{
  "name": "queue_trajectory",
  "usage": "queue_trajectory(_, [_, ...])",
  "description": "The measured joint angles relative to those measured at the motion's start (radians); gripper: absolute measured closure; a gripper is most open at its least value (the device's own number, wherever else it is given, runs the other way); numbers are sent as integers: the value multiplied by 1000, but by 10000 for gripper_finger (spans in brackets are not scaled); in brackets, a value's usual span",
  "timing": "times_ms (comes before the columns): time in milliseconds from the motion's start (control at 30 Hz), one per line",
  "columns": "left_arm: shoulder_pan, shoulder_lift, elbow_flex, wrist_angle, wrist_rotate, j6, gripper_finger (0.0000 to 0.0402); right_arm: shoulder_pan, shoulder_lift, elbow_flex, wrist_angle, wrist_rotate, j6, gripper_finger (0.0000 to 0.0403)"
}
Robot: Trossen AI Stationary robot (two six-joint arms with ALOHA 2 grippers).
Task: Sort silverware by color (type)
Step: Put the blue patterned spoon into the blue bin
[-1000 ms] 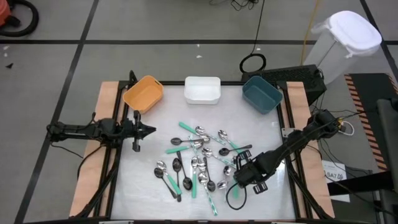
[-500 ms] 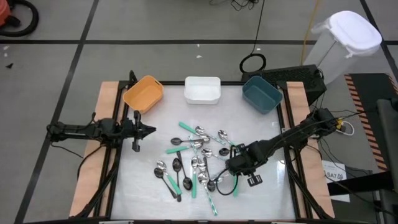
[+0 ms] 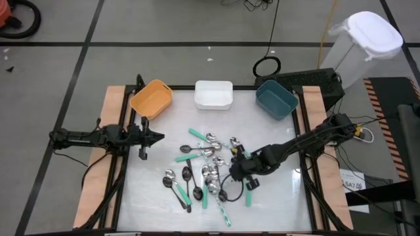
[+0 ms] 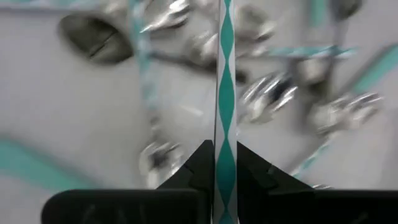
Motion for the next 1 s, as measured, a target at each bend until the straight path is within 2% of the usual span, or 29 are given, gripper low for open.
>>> queue_trajectory(133, [0,0,0,20,0,7,371,-15,-1,-17,65,5,-11,373])
queue_trajectory(333, [0,0,0,91,0,119,371,-63,-1,-65,227,16,-13,373])
queue_trajectory(600, [0,0,0,114,-1,247,362,-127,-1,-156,648,186,-23,372])
queue_trajectory(767, [0,0,0,114,-1,250,313,-168,-1,-196,820,258,-42,372])
queue_trajectory(1000, [0,34,0,124,-1,227,222,-213,0,-198,890,267,-44,372])
